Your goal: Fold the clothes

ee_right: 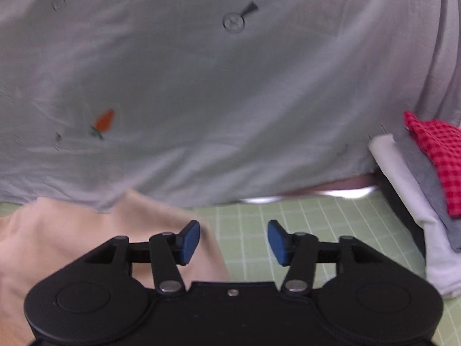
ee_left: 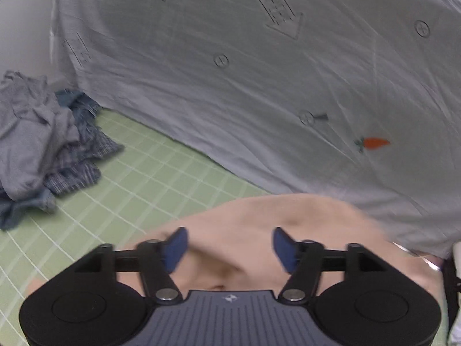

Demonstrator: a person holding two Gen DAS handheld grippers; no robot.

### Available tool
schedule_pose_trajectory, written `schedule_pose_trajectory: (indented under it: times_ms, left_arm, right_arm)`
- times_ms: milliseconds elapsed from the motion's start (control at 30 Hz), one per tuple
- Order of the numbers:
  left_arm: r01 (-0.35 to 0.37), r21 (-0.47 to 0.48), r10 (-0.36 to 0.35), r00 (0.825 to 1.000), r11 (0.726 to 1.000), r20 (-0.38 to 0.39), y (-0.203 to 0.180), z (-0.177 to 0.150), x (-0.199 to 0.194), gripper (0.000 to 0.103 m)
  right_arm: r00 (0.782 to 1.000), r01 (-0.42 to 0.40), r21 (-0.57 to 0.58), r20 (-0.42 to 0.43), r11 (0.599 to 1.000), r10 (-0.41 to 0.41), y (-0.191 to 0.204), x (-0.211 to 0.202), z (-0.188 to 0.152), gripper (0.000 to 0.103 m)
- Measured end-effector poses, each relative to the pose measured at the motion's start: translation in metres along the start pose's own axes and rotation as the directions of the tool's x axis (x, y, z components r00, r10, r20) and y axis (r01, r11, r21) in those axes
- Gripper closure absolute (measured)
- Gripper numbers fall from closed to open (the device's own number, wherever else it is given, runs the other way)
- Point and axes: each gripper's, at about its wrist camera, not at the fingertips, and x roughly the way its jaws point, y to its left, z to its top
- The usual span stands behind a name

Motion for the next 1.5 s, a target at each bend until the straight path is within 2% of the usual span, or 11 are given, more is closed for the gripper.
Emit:
schedule_pose_trajectory:
  times_ms: [300, 467, 667, 767, 833, 900, 1167, 1233, 1300, 1400, 1500]
  left_arm:
    - [-0.072, 0.147, 0.112, 0.953, 0.987, -0.283, 0.015, -0.106, -0.018, 0.023]
    - [-0.121, 0.096, 0.147, 0.923, 0.988, -0.356, 0.046, -0.135, -0.036, 0.023]
    - [-0.133, 0.13, 0.171, 0.92, 0.983, -0.353, 0.059, -0.158, -0.057, 0.024]
    - [-0.13, 0.156, 0.176, 0.927, 0.979, -0.332, 0.059, -0.166, -0.068, 0.035]
    - [-0.141, 0.191, 0.196, 0.93, 0.971, -0.31, 0.057, -0.172, -0.075, 0.055]
    - [-0.138, 0.21, 0.199, 0.932, 0.968, -0.303, 0.054, -0.176, -0.081, 0.095]
    - [-0.136, 0.16, 0.185, 0.92, 0.978, -0.344, 0.064, -0.198, -0.113, 0.094]
    - [-0.143, 0.16, 0.192, 0.917, 0.977, -0.349, 0.064, -0.201, -0.119, 0.092]
    - [-0.141, 0.143, 0.183, 0.921, 0.98, -0.344, 0.065, -0.199, -0.125, 0.065]
    - [-0.143, 0.127, 0.177, 0.932, 0.982, -0.316, 0.067, -0.193, -0.136, 0.03]
    - [-0.141, 0.142, 0.178, 0.939, 0.98, -0.293, 0.072, -0.183, -0.14, 0.028]
  right_arm:
    - [0.969, -0.037, -0.002, -0.245, 0.999, 0.035, 0.0, -0.042, -0.107, 0.044]
    - [0.933, -0.026, -0.006, -0.358, 1.0, 0.022, 0.005, -0.063, -0.151, 0.036]
    - [0.912, -0.049, 0.067, -0.403, 0.997, 0.072, 0.009, -0.095, -0.184, 0.036]
    - [0.911, -0.074, 0.057, -0.403, 0.996, 0.091, 0.015, -0.106, -0.19, 0.046]
    - [0.913, -0.091, 0.015, -0.398, 0.996, 0.089, 0.02, -0.113, -0.193, 0.081]
    - [0.912, -0.115, -0.001, -0.397, 0.993, 0.105, 0.023, -0.118, -0.197, 0.098]
    - [0.888, -0.109, 0.055, -0.444, 0.993, 0.122, 0.015, -0.142, -0.207, 0.097]
    - [0.881, -0.091, 0.035, -0.463, 0.995, 0.097, 0.018, -0.147, -0.209, 0.075]
    - [0.875, -0.095, 0.029, -0.475, 0.995, 0.097, 0.021, -0.152, -0.209, 0.043]
    - [0.881, -0.107, 0.046, -0.459, 0.993, 0.116, 0.027, -0.159, -0.204, 0.033]
    - [0.893, -0.097, 0.043, -0.437, 0.994, 0.106, 0.037, -0.166, -0.199, 0.019]
